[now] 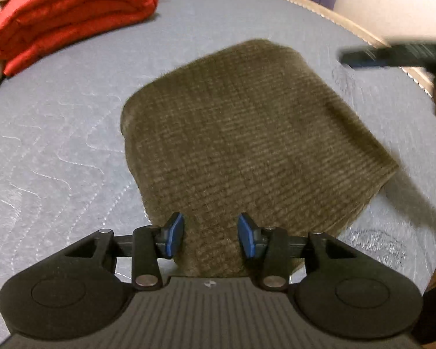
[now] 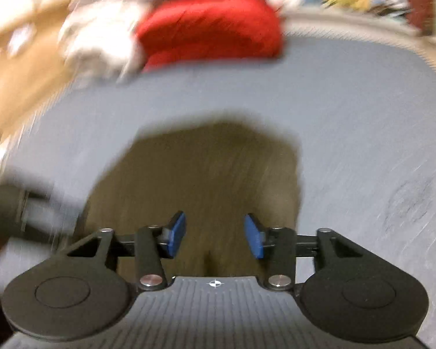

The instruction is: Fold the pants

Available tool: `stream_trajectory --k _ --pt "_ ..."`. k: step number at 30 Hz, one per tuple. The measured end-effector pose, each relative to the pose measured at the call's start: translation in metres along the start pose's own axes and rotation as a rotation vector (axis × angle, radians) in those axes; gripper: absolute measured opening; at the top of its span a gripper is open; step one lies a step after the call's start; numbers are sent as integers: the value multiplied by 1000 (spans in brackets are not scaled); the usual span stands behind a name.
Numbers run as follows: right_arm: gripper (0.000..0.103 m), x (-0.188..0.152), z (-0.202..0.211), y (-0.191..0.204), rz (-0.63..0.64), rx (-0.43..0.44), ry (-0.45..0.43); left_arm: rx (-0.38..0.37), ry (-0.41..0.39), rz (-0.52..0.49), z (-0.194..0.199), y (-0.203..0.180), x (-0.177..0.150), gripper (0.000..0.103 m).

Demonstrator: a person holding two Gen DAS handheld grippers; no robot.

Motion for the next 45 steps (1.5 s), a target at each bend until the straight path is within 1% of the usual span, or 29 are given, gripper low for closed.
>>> stream_trajectory --k 3,5,6,7,8,10,12,15,17,19,20,22,23,26,28,29,30,33,35,36,37,38,39,40,41,42,43,44,45 --pt "53 18 -15 -28 -147 -59 -140 -2 -31 24 3 8 3 47" --pt "53 24 -35 -39 -185 -90 -171 1 -51 43 6 15 11 47" --pt "53 26 -48 -44 -189 -109 -171 2 -61 54 8 18 14 47" --pt "50 29 -62 -50 -189 -130 -163 1 -69 67 10 20 18 47" --pt "41 29 -75 -55 -183 -156 -142 -1 -81 84 12 23 19 47" --pt "41 31 -110 -62 -173 -253 -61 1 -96 109 17 28 21 47" --pt "40 29 -129 -68 -188 -280 -47 11 -101 131 17 34 23 47" --pt "39 33 -149 -64 -145 -345 -35 16 -105 155 16 40 25 47" --pt "39 27 -150 -59 -138 -367 -39 -3 -112 164 17 41 26 47" --pt "39 26 -156 -63 -147 -383 -46 -17 -112 154 17 40 25 47" --pt "39 28 -159 -62 -147 -388 -49 -22 -100 132 13 37 23 47" --pt "39 23 -156 -59 -143 -392 -56 23 -19 68 -6 32 13 49" --pt "41 21 -143 -62 -142 -394 -61 28 10 57 -15 32 7 51" --pt "48 16 -123 -59 -165 -374 -104 19 30 110 -13 41 5 53" --pt "50 17 -104 -54 -182 -361 -128 43 11 97 -2 40 7 52" --pt "50 16 -92 -48 -176 -360 -140 59 -15 76 6 38 7 52" --pt "50 14 -81 -41 -159 -348 -152 59 -35 68 13 37 7 52" --pt "51 1 -49 -16 -47 -288 -150 7 -68 84 23 38 4 52" --pt "51 -12 -35 -3 23 -246 -113 0 -45 71 17 35 -2 52" --pt "53 -23 -28 3 56 -223 -75 14 2 44 7 31 -9 53" --pt "55 -34 -26 5 72 -203 -19 25 37 15 -3 26 -17 53" --pt "59 -46 -29 4 79 -194 59 33 41 -4 -5 21 -22 54" --pt "66 -64 -37 1 98 -206 164 50 29 -11 -3 18 -23 54" --pt "69 -76 -38 -1 124 -221 186 74 21 -17 2 15 -21 54" --pt "69 -81 -34 -3 116 -226 168 101 6 -15 11 12 -17 56" --pt "69 -78 -28 -4 76 -225 164 116 -13 -5 19 10 -15 68" --pt "68 -71 -20 -2 49 -241 160 121 -42 10 29 6 -13 76" --pt "69 -65 -9 4 41 -260 128 120 -82 34 43 4 -11 88" --pt "75 -57 6 12 43 -262 71 120 -123 55 56 1 -10 91"
Point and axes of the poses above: each gripper's, at about its wrist camera, not at the fingertips, and z roughly against the way its jaws point, y to its left, x to its top, the point moved 1 cm from there along -z, roughly the way its jaws point, and after that the axes turned 10 degrees about x, right-handed, at the moved point
